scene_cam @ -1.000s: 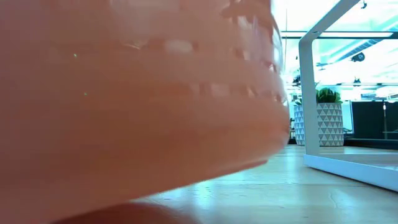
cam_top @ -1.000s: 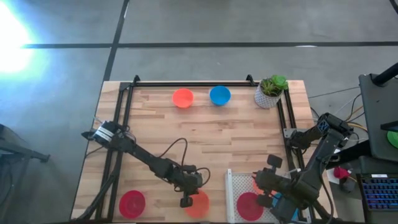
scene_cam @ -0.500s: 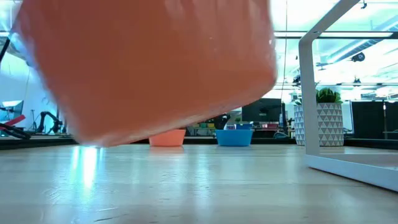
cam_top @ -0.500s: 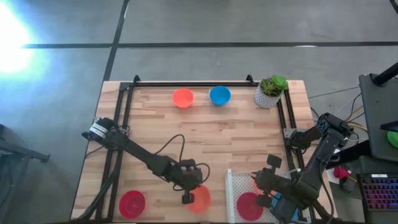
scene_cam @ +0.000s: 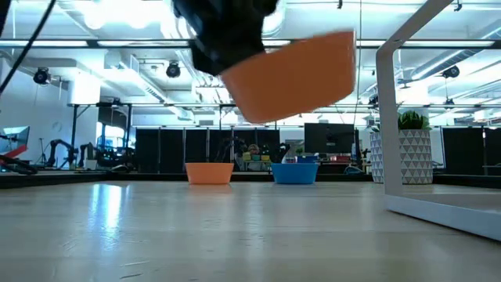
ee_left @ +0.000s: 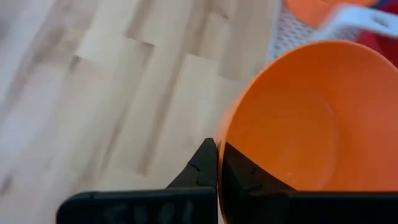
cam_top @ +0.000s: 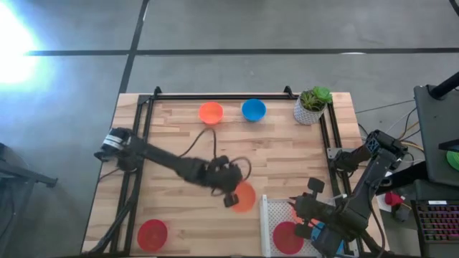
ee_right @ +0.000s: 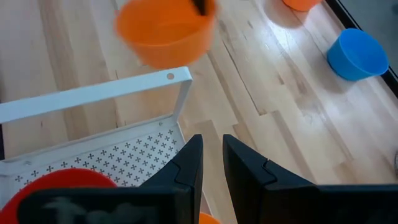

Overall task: Pick & Place Mini bowls
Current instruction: Stack the bottom orange bowl on top of the orange bowl on the shelf

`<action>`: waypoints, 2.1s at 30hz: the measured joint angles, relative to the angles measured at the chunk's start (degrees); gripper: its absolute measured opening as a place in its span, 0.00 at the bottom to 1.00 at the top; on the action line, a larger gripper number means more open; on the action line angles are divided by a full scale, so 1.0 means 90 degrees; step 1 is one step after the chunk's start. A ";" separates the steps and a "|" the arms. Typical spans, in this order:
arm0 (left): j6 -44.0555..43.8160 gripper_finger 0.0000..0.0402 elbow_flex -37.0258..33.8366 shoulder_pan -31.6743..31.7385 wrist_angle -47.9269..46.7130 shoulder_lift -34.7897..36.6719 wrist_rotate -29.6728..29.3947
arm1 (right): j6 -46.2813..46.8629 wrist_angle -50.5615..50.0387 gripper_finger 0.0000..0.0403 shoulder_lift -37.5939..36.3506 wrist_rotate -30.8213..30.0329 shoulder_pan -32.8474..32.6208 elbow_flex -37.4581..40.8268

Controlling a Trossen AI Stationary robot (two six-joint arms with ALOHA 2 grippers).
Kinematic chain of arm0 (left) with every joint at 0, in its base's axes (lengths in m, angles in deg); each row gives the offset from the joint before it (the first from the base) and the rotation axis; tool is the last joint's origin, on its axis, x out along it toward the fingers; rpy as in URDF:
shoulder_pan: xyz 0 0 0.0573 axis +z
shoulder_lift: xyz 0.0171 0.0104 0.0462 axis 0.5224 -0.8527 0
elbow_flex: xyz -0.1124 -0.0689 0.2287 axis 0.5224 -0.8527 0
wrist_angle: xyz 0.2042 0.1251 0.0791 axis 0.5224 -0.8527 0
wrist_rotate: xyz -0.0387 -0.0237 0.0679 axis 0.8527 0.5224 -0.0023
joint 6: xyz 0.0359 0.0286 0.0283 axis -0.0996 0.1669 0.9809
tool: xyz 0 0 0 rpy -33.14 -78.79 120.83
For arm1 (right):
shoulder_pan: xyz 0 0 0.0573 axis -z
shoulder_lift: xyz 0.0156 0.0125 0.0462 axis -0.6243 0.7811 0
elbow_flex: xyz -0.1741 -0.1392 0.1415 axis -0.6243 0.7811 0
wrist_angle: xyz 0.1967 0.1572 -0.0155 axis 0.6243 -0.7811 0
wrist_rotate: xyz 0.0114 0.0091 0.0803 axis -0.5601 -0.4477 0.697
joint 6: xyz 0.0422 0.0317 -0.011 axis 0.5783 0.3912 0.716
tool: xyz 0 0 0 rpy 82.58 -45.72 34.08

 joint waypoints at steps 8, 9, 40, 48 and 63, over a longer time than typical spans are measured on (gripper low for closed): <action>0.0207 0.00 0.0056 0.1361 0.0281 -0.0015 0.0216 | -0.0153 -0.0007 0.15 0.0000 -0.0010 0.0000 0.0000; 0.0205 0.00 0.0051 0.1498 0.0360 -0.0015 0.0212 | -0.0151 -0.0007 0.15 0.0000 -0.0010 0.0000 0.0000; -0.0398 0.00 0.0037 0.2007 0.1059 -0.1302 0.0399 | -0.0158 -0.0007 0.15 0.0000 -0.0010 0.0000 0.0011; -0.0393 0.01 0.0037 0.2005 0.1059 -0.1309 0.0438 | -0.0131 0.0010 0.15 0.0000 -0.0002 0.0000 0.0010; -0.0590 0.12 0.0037 0.2002 0.1071 -0.1309 0.0436 | -0.0156 0.0048 0.15 0.0002 0.0002 0.0000 0.0012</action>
